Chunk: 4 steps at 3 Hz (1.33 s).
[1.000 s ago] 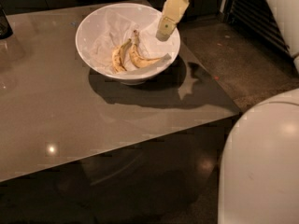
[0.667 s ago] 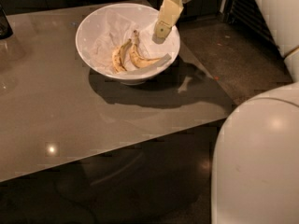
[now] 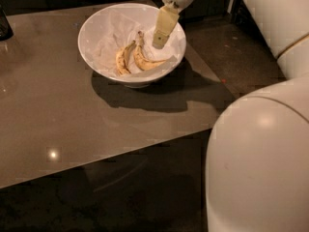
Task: Pick banana from white bowl
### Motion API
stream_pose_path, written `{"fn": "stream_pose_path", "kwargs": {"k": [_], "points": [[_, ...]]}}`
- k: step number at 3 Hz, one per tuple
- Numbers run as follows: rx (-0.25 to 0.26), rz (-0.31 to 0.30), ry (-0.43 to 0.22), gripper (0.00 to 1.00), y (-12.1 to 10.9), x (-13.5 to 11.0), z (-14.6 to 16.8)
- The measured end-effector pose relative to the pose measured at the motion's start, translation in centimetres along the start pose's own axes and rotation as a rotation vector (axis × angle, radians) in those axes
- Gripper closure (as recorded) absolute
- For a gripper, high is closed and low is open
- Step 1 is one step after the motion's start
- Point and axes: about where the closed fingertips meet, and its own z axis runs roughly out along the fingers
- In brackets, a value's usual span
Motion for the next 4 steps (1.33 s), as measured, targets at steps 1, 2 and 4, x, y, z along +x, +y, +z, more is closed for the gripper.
{"fn": "stream_pose_path", "kwargs": {"k": [1, 2, 4], "points": [[-0.011, -0.028, 0.016, 0.26, 0.1, -0.9, 0.9], [-0.020, -0.059, 0.040, 0.29, 0.1, -1.7, 2.1], [-0.064, -0.092, 0.082, 0.37, 0.0, -2.0, 5.4]]}}
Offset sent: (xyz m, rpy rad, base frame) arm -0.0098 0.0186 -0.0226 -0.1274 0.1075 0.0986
